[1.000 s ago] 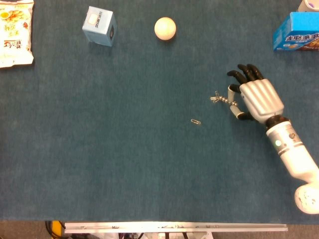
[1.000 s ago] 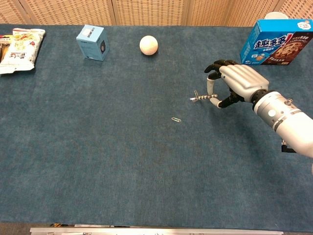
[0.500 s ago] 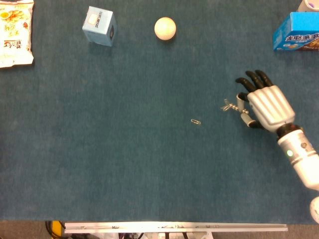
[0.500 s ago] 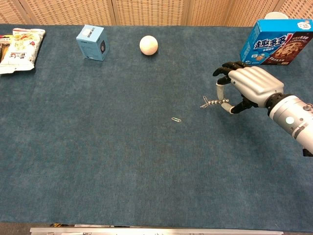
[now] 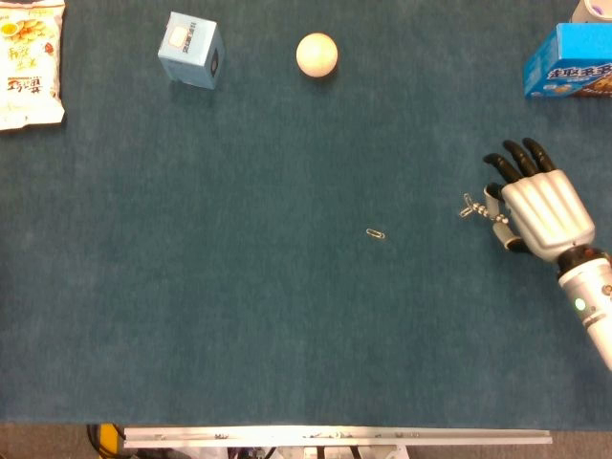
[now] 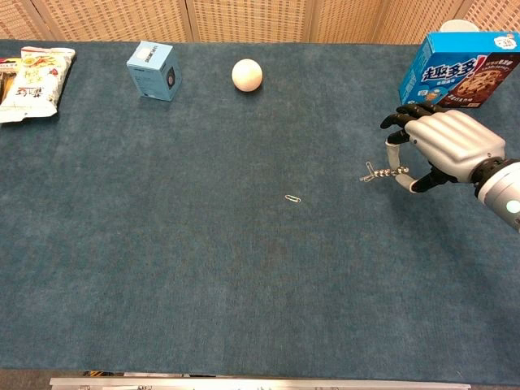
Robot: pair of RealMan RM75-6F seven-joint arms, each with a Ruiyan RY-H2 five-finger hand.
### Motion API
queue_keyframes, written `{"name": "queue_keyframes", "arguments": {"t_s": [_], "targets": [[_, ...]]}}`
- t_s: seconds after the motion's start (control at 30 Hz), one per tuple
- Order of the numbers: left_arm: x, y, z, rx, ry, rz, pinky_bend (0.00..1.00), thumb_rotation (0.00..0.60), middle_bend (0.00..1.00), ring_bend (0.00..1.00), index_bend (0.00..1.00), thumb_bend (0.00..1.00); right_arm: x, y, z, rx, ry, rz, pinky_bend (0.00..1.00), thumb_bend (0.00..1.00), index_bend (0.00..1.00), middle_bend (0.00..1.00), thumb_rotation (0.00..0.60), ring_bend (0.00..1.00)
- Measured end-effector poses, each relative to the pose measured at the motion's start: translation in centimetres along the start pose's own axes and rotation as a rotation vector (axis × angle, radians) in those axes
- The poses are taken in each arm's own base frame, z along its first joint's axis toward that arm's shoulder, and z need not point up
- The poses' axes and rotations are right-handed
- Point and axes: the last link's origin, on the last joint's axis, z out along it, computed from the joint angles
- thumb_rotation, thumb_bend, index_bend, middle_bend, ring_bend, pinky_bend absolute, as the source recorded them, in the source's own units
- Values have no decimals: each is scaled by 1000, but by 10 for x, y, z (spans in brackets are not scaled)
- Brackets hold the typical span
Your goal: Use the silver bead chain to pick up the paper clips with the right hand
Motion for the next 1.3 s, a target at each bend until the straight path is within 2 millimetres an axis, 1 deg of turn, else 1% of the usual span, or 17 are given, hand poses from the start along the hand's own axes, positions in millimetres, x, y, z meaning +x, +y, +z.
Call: {"name": "queue_keyframes", "arguments": {"t_s": [0.27, 0.5, 0.6, 0.67, 0.87, 0.93, 1.07, 1.2, 1.3], "targets": [[0, -1, 0, 1, 0, -2, 435, 600, 359, 306, 403, 0, -9, 11, -3, -30, -17, -28, 61, 355, 746, 177, 600, 1], [0, -1, 0, 3, 0, -3, 435, 600, 359, 306, 403, 0, -17, 20, -7, -52, -40, -35, 61, 341, 670, 175, 600, 1], [0, -1, 0, 2, -2, -1, 435, 600, 359, 306, 403, 0, -17, 24, -9, -58, -40, -38, 61, 329, 611, 174, 600, 1], [0, -1, 0, 2, -2, -1, 435, 600, 359, 306, 403, 0, -16, 26, -10, -60, -38, -39, 61, 310, 550, 173, 600, 1], [-1, 0, 1, 3, -4, 0, 435, 600, 359, 306, 402, 0, -11, 31, -15, -65, -28, -45, 61, 194, 338, 169, 600, 1], [-1, 0, 1, 3, -4, 1, 435, 600, 359, 306, 402, 0, -10, 33, -16, -66, -26, -48, 61, 177, 284, 167, 600, 1], [-1, 0, 1, 2, -6, 4, 435, 600, 359, 306, 402, 0, -7, 36, -19, -71, -19, -50, 61, 174, 228, 166, 600, 1], [-1, 0, 1, 3, -2, 2, 435, 600, 359, 306, 399, 0, -3, 41, -24, -79, -2, -57, 61, 173, 226, 164, 600, 1], [0, 0, 1, -1, 8, -7, 436, 600, 359, 306, 373, 0, 2, 50, -30, -92, 16, -82, 61, 175, 227, 164, 600, 1]]}}
